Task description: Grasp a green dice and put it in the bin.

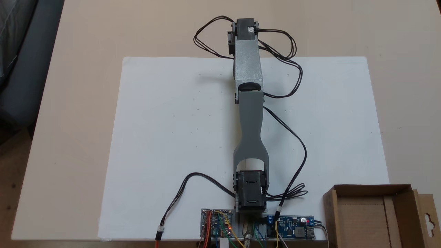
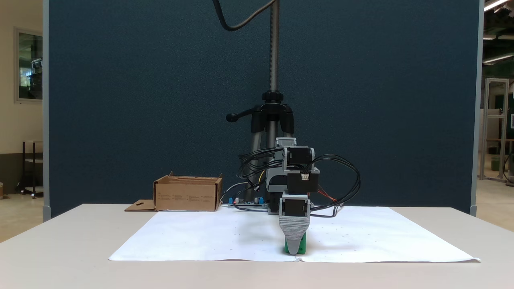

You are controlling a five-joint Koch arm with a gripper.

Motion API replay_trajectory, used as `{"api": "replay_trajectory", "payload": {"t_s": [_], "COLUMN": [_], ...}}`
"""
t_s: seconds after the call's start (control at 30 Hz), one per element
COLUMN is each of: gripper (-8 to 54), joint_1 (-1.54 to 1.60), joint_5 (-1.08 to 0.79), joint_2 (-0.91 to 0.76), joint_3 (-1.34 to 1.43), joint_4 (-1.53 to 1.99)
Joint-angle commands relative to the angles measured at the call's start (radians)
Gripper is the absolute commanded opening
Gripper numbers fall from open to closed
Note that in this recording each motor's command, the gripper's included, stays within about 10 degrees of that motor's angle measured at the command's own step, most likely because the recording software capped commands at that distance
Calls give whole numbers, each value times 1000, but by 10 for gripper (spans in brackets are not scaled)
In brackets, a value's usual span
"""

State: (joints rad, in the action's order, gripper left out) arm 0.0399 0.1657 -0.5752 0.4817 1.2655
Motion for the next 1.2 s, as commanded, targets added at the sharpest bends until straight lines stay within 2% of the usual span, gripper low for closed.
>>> {"api": "replay_trajectory", "payload": {"t_s": [0.0,0.3,0.7,1.17], "gripper": [127,128,128,128], "joint_1": [21,2,-21,-193], "joint_5": [12,17,15,-5], "joint_2": [-38,-72,-472,-581], "joint_3": [-21,-8,229,239], "joint_4": [9,28,51,20]}}
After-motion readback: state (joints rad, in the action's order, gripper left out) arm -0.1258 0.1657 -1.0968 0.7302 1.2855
